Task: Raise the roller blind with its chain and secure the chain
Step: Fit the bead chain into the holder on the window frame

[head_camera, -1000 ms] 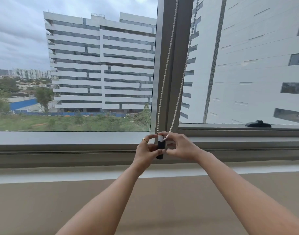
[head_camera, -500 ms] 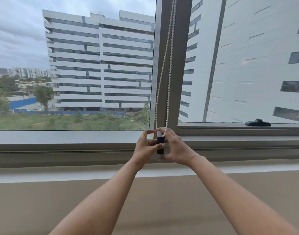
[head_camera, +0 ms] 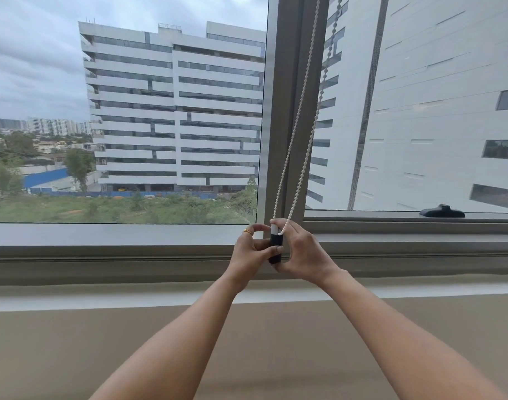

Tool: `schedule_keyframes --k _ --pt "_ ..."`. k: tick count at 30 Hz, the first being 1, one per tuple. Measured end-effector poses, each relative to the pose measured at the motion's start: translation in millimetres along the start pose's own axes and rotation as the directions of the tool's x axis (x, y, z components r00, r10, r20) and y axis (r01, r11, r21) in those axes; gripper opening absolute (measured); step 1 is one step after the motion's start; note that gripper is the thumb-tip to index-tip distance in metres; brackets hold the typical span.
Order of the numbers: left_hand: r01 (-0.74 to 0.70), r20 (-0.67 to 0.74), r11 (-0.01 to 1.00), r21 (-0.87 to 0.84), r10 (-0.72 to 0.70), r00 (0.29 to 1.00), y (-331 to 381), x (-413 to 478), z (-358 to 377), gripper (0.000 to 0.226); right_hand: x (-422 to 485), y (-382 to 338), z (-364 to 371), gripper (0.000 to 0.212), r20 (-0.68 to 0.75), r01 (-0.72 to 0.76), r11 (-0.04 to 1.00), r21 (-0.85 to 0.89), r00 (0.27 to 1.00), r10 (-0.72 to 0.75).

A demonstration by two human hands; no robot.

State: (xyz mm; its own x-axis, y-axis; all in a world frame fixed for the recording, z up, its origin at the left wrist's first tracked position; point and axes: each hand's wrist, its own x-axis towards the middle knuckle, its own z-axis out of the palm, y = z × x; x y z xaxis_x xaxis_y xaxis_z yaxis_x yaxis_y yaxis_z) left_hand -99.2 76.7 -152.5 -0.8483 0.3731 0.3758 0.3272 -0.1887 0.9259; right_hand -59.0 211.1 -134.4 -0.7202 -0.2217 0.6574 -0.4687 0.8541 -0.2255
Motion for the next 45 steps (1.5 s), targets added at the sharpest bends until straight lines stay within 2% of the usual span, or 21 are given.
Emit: schedule_keyframes --k 4,7,11,17,24,34,41,45 --pt "0.039 -0.006 0.996 -0.079 -0.04 0.999 -3.4 1.8 -1.2 0.028 1.1 -1.8 -2.7 0.073 0.0 -0.004 1.0 0.027 1.0 0.004" --pt "0.068 0.046 0.977 -0.204 -0.06 0.997 -3.6 5.0 -1.7 0.015 2.5 -2.4 -5.1 0.075 0.003 0.0 0.997 0.082 1.0 -0.001" --pt "0.152 0.107 0.95 -0.272 -0.127 0.986 0.2 6.7 -3.3 0.027 1.7 -2.5 -6.3 0.077 0.013 0.013 0.994 0.109 1.0 -0.014" --pt "0.218 0.142 0.934 -0.284 -0.184 0.973 0.2 7.3 -0.3 0.027 1.7 -4.1 -5.5 0.078 0.031 0.037 0.994 0.102 0.999 -0.041" --pt "0.233 0.159 0.9 -0.368 -0.186 0.97 -0.9 3.3 2.3 0.03 -1.4 -4.6 -3.6 0.08 0.011 0.04 0.997 0.069 0.999 -0.041" --pt "0.222 0.153 0.908 -0.355 -0.178 0.972 -5.7 2.0 0.8 0.033 -4.2 -6.4 -0.3 0.073 -0.056 0.041 0.999 0.034 0.998 -0.039" --pt "0.243 0.192 0.914 -0.324 -0.188 0.963 -13.1 -0.5 -0.2 0.033 -9.8 -5.1 4.5 0.07 -0.051 0.05 0.999 0.014 0.997 -0.049" --pt "0.275 0.208 0.886 -0.373 -0.209 0.956 -24.7 -6.1 -1.4 0.029 -18.5 -2.9 12.7 0.07 -0.025 0.038 0.999 -0.01 0.999 -0.038"
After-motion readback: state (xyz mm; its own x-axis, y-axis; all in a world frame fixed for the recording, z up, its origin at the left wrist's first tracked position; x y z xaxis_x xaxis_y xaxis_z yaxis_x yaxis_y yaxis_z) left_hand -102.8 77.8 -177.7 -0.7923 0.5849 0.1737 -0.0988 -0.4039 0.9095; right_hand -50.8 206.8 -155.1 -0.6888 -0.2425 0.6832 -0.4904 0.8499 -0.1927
